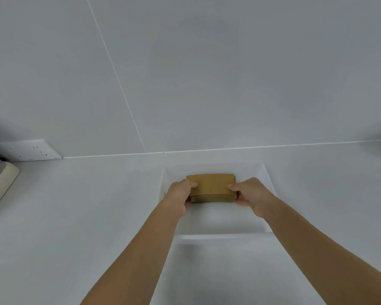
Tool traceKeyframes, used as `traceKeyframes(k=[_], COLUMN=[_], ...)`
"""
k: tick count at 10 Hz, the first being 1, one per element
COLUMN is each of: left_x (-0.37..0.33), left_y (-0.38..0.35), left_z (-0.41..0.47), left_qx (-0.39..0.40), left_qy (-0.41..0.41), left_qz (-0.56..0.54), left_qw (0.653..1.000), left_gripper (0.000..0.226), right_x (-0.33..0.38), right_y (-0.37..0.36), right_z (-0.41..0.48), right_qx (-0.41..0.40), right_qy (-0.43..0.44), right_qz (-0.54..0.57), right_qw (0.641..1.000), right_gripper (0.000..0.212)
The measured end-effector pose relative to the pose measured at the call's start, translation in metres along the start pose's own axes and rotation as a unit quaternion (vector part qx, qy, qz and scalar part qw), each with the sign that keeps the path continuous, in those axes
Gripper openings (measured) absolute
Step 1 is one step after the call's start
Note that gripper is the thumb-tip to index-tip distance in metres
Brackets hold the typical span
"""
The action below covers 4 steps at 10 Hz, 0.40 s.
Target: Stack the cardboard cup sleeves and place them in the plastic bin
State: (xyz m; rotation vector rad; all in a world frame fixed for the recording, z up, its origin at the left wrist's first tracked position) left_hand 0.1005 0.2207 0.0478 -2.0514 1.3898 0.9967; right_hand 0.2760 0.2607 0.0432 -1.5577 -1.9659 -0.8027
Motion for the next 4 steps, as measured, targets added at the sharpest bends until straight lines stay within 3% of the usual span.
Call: traceKeyframes(k=[1, 2, 3, 4], left_x=[-0.007, -0.022, -0.046, -0.068], left_y=[0.002, 0.006, 0.012, 0.023], left_z=[-0.009, -0.020, -0.041, -0.069], left_qx=[0.006, 0.016, 0.021, -0.016], left_qy=[-0.009, -0.043, -0.107, -0.214], left_qz=[0.019, 0.061, 0.114, 0.156], left_qw=[1.000, 0.997, 0.987, 0.964], left_gripper=[0.036, 0.041, 0.040, 0.038], right_x=[0.006, 0.022, 0.044, 0.065], right_y=[0.003, 0.011, 0.021, 0.035], right_z=[-0.010, -0.029, -0.057, -0.091], right_qx=[-0.012, -0.018, 0.001, -0.031], right_qy=[0.006, 0.042, 0.096, 0.182], right_qz=[-0.029, -0.055, -0.082, -0.124], right_qw=[0.999, 0.997, 0.992, 0.975], right_gripper=[0.039, 0.026, 0.019, 0.022])
Point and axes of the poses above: each hand's wrist, its own z-axis towards the middle knuckle, its own y-axis out of the back of the hand, x = y × z, the point moved 1 cm from there along z, towards the middle knuckle, and after that the axes turned 6 degrees about -y, right-handed, at the moved point
